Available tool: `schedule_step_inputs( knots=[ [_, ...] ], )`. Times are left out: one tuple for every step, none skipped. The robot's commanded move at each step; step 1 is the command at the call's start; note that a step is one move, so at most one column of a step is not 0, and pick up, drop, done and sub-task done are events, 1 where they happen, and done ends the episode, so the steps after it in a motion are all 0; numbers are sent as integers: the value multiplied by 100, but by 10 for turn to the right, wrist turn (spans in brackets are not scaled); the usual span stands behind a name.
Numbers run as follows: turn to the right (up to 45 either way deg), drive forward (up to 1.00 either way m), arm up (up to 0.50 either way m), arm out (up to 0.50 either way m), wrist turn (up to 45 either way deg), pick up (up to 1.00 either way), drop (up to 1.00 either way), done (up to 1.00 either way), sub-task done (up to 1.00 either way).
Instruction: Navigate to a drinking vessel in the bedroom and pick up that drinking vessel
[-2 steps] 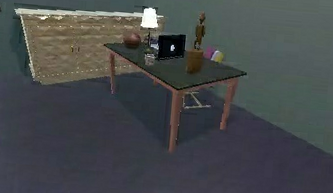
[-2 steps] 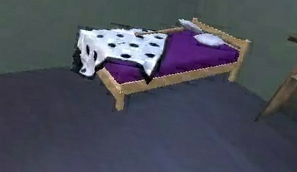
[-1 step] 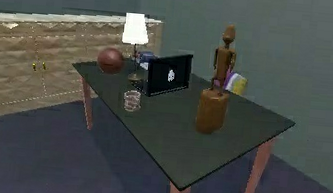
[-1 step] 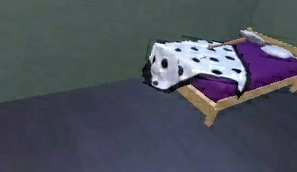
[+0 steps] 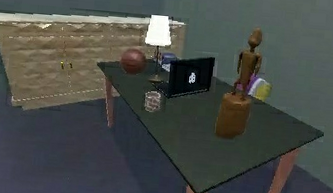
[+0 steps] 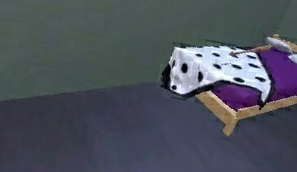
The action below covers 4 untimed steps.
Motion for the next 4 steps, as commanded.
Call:
schedule_step_inputs(
  knots=[
    [0, 30, 0, 0, 0, 0, 0, 0, 0],
    [-450, 0, 0, 0, 0, 0, 0, 0, 0],
    [-450, 0, 0, 0, 0, 0, 0, 0, 0],
    [450, 0, 0, 0, 0, 0, 0, 0, 0]
  ],
)
